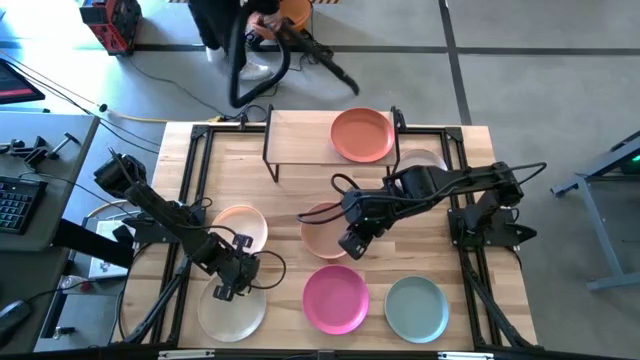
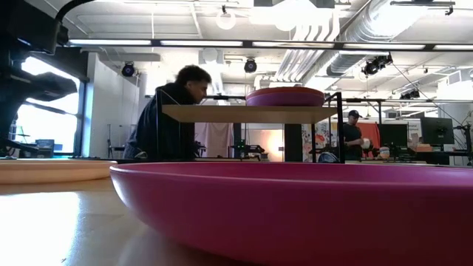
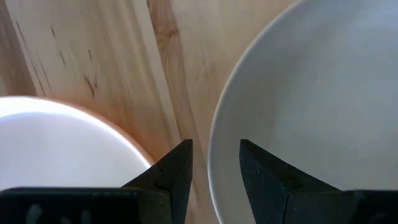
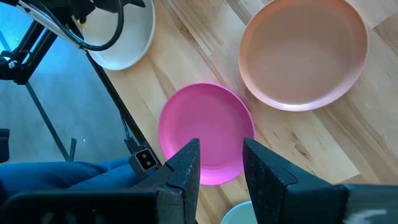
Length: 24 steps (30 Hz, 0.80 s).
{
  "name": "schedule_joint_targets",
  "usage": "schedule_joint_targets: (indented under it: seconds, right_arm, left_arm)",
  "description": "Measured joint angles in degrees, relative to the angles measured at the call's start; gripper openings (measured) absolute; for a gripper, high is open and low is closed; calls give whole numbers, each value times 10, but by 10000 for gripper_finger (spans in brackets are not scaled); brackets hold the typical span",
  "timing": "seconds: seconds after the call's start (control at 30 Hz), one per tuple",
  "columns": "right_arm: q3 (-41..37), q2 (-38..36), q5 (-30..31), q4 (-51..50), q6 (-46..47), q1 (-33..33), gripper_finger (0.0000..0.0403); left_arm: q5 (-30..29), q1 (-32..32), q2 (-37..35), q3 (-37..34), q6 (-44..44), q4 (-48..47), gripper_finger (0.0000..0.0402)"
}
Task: Place and stack plates onto a shelf
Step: Stack the gray plate on top of the orange plate
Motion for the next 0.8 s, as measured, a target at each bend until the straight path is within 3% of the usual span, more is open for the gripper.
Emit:
schedule_joint_targets:
  seconds: [0.8]
  right_arm:
    - [0,0,7,0,0,-1,99]
  left_arm:
    - [-2,5,56,0,10,14,109]
